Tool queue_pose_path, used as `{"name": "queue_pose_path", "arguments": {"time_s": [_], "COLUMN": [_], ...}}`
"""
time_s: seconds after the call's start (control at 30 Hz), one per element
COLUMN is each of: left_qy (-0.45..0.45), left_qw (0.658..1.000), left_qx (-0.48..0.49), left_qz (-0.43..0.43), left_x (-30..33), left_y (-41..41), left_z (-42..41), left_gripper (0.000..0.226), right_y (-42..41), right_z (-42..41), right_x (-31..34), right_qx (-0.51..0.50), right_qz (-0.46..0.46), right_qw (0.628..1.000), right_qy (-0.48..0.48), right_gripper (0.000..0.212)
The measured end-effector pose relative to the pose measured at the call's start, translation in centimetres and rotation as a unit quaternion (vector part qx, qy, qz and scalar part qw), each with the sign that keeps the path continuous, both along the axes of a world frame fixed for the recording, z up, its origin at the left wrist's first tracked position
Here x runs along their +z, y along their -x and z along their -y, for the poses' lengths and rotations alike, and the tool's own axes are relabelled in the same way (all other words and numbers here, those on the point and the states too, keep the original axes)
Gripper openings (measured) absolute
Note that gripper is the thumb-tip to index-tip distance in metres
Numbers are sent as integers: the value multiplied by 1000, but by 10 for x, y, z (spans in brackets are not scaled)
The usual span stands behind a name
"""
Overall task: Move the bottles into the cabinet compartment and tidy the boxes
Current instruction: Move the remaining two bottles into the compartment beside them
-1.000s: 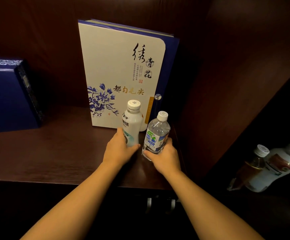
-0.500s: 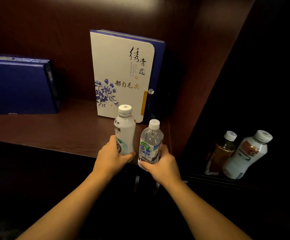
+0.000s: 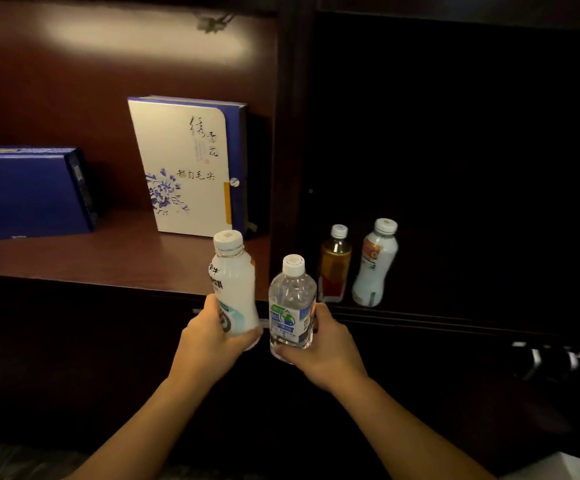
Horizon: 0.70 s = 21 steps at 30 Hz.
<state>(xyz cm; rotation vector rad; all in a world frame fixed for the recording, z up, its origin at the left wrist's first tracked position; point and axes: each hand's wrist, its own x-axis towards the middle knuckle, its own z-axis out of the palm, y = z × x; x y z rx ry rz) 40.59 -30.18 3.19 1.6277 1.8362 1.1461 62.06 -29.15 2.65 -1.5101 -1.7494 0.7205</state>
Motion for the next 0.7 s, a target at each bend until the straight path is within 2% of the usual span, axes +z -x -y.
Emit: {"name": "queue_pose_path", "arguments": {"time_s": [0.33,0.7], "left_qy": [7,4], "left_qw": [995,977], "left_qx": [-98,-211], "left_qz": [1,-21], "left_x": [14,9], "left_y": [-129,-245], "left_z": [10,-74], "left_gripper": [65,73], "right_y": [-125,-216], "right_z": [34,-10], "right_x": [0,3], "right_qx": [-86,-202], "right_qz": [-24,-23], "right_qw": [996,979], "right_qy": [-6,-5], "right_gripper": [72,71]}}
